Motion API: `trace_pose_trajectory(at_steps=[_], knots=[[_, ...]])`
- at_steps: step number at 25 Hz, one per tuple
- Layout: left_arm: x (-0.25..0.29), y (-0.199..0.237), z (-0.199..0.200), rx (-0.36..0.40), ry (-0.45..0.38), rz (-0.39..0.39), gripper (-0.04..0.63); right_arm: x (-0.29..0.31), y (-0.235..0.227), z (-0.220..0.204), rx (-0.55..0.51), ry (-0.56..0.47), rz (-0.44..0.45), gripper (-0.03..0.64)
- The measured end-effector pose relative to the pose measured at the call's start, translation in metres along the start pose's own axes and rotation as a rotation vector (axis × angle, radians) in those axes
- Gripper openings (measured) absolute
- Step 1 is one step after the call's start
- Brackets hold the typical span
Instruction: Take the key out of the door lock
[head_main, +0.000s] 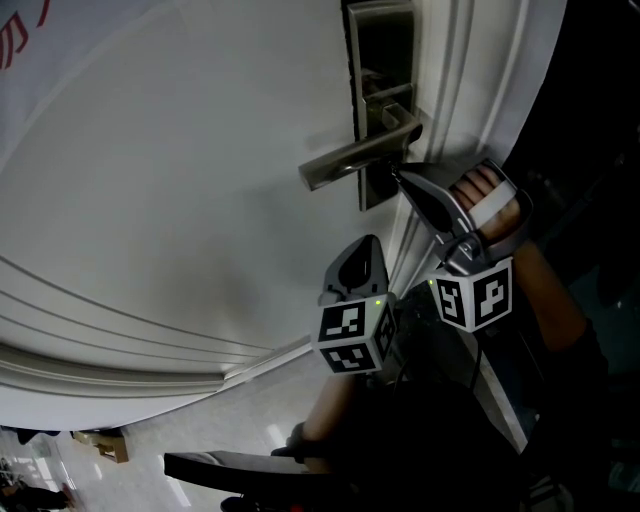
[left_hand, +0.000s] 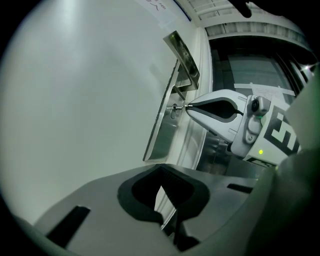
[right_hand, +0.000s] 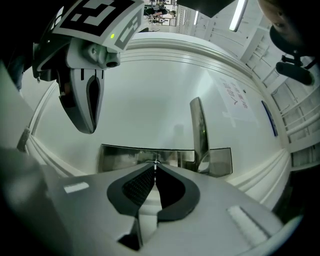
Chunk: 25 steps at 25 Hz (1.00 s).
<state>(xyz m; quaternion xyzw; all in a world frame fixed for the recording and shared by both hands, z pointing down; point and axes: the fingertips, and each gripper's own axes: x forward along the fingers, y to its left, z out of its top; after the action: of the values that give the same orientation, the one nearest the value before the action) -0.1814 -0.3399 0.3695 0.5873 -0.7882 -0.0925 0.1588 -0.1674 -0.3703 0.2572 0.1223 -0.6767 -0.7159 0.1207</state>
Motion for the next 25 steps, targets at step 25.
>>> trace_pose_trajectory(at_steps=[25], knots=[[-0.0023,0.0045,0.0014,-0.004,-0.006,0.007,0.0,-0.0008,0.0007,-0.0005,-0.006,0.008,0.007,0.011]])
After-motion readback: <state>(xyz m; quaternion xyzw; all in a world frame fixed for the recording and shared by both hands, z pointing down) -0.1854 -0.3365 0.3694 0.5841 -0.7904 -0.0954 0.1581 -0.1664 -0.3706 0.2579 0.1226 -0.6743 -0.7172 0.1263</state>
